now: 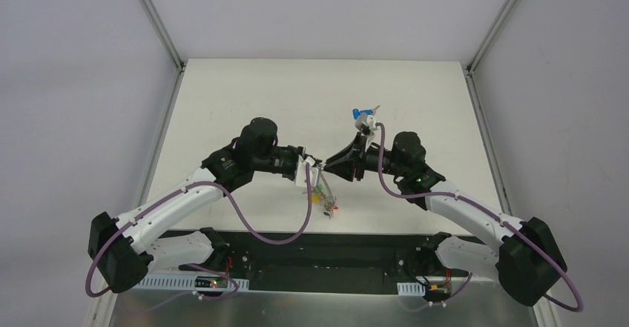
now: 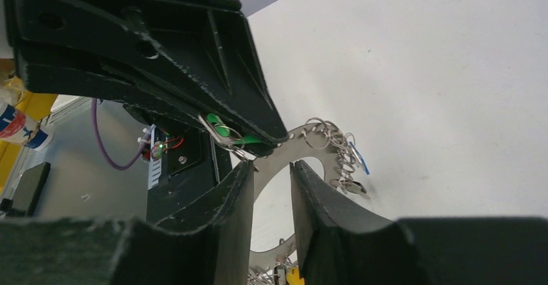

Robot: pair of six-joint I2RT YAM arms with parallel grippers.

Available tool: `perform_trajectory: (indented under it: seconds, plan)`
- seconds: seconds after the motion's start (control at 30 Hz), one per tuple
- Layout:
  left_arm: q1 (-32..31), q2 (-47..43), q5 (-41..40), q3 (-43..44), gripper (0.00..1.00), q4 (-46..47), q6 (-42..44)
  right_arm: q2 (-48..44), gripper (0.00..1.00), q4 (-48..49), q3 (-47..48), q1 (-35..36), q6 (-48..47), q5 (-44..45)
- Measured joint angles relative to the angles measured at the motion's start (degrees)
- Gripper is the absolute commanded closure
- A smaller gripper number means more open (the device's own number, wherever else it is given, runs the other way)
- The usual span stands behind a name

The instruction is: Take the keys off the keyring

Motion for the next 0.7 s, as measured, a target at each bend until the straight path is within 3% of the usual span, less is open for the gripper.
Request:
perform_trajectory:
  seconds: [0.17,0.27,0.5,0.7]
  plan:
    - [0.0,-0.24,0.0,0.0,1.0,0.0,0.0,0.98,0.78,1.95,0.0,1.51,0.09,-1.84]
    - [0.0,-0.63,0.0,0.0,1.0,-0.24,0.0,2.03,0.88,2.67,0.04,2.23,0.13,-2.84]
    - [0.0,-0.85,-0.02,0.0,1.0,-0.46,0.0,2.73,1.0,2.99,0.33,3.06,0.33,-3.85]
    - [0.0,-1.29,-0.02,0.0,1.0,-0.39,0.02,2.4,1.0,2.51,0.85,3.54,0.48,-3.91]
